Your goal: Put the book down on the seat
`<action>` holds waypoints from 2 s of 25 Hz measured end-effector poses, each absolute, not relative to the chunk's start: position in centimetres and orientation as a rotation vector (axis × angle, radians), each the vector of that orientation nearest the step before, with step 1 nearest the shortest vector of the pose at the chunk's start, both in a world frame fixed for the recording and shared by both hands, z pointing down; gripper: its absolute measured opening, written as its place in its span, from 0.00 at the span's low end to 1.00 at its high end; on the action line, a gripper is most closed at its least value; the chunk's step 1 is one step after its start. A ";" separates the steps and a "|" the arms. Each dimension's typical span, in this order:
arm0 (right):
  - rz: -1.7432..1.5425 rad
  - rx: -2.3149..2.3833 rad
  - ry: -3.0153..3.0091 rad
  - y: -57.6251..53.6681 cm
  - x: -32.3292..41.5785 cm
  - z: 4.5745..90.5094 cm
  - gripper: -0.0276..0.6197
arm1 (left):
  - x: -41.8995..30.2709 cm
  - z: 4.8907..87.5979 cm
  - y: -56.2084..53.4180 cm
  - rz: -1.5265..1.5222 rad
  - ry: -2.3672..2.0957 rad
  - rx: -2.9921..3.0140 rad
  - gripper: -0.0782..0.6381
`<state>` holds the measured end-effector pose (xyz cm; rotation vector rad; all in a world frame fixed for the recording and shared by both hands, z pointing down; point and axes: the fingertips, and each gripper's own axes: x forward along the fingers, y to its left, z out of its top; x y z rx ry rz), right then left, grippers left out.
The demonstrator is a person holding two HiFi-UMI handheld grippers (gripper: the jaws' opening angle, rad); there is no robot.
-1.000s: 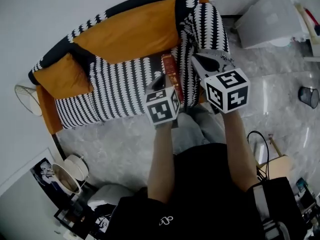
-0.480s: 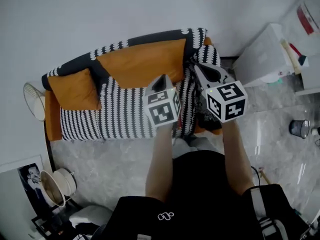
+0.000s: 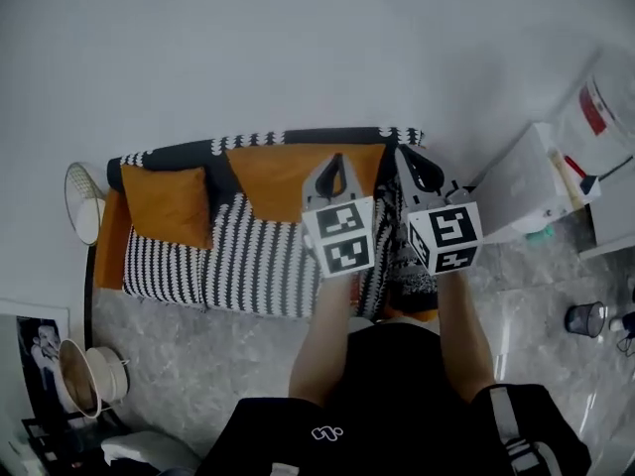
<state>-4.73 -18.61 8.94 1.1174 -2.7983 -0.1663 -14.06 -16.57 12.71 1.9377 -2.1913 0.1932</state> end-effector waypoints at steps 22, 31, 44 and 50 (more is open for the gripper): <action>0.003 1.101 -2.980 -18.8 -3.6 5.4 0.06 | -11.5 4.2 -16.4 0.152 -2.388 2.145 0.13; 0.027 1.120 -2.967 -19.1 -3.4 6.7 0.06 | -11.2 5.7 -16.8 0.199 -2.341 2.155 0.13; 0.031 1.094 -2.975 -19.2 -5.3 6.8 0.06 | -12.2 6.2 -16.8 0.220 -2.311 2.157 0.13; 0.015 1.097 -2.961 -19.6 -5.3 6.9 0.06 | -12.1 6.4 -17.3 0.224 -2.294 2.170 0.13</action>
